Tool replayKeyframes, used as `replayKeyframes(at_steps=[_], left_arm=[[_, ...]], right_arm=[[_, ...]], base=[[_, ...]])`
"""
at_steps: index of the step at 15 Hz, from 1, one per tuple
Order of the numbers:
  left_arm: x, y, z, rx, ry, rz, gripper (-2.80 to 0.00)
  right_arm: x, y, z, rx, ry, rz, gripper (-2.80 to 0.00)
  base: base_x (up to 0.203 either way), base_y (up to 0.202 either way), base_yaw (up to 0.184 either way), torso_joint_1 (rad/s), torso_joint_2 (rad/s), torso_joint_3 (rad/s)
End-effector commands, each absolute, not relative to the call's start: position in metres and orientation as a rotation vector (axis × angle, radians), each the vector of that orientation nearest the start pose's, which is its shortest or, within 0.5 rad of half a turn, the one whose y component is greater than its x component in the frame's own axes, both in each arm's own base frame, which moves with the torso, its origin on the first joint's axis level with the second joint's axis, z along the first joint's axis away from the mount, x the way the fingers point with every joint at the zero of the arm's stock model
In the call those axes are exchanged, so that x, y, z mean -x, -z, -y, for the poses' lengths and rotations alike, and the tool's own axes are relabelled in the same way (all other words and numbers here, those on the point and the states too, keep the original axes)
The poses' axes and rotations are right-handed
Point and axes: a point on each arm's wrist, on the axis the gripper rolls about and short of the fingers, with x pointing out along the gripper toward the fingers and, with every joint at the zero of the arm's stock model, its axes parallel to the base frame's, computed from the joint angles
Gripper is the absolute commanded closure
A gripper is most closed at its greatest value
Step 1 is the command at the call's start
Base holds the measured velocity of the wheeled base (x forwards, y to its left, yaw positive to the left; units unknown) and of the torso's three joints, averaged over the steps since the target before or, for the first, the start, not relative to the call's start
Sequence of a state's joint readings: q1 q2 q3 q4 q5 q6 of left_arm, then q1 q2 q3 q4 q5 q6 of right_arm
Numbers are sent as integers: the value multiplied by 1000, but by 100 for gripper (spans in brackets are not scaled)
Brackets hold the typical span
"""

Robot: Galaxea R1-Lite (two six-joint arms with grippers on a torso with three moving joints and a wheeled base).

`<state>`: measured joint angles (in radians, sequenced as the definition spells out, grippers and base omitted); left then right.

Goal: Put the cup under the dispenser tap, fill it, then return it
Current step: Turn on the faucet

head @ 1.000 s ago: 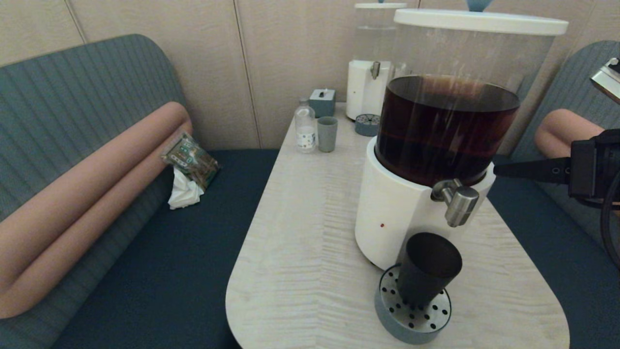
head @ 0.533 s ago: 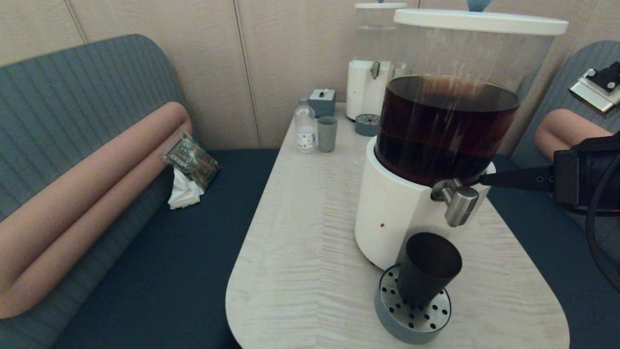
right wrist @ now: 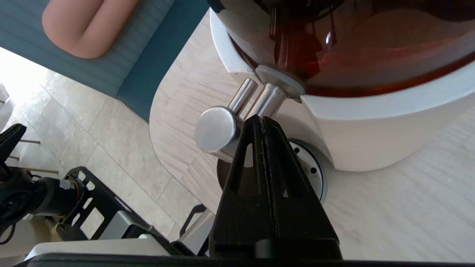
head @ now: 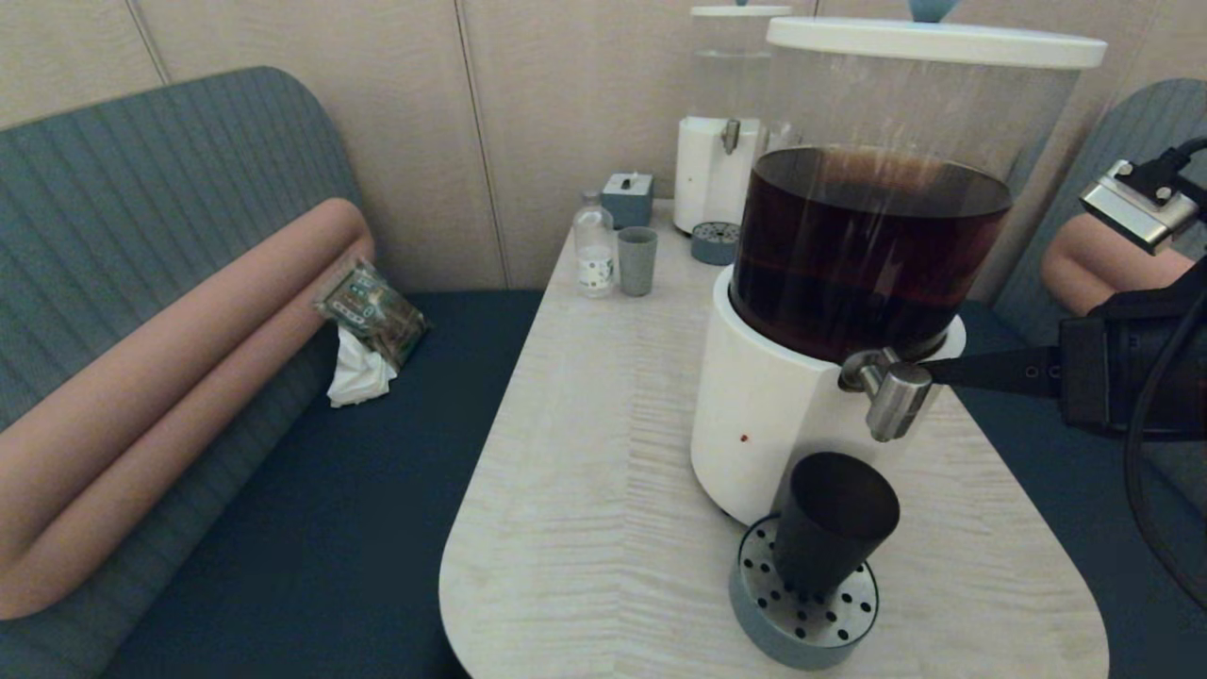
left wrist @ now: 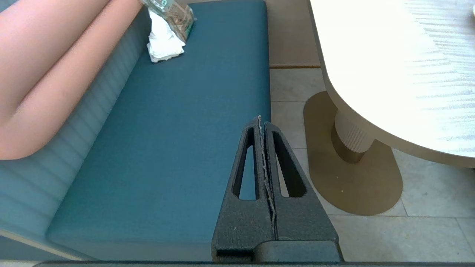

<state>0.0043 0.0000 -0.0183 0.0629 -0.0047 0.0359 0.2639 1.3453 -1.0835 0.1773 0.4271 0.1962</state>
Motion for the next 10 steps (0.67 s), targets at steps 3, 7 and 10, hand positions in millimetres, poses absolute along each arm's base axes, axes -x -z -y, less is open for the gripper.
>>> replayKeyframes(at_steps=[3, 7, 10], left_arm=[[24, -74, 0, -37, 1, -46, 0], [24, -74, 0, -36, 1, -46, 0], [24, -74, 0, -37, 1, -46, 0]], right_arm=[[-206, -270, -67, -223, -644, -518, 0], [-209, -271, -68, -224, -658, -512, 0], [-215, -271, -70, -223, -664, -474, 0]], base=[[0, 0, 0, 0, 0, 0], [0, 0, 0, 0, 0, 0], [0, 0, 0, 0, 0, 0]])
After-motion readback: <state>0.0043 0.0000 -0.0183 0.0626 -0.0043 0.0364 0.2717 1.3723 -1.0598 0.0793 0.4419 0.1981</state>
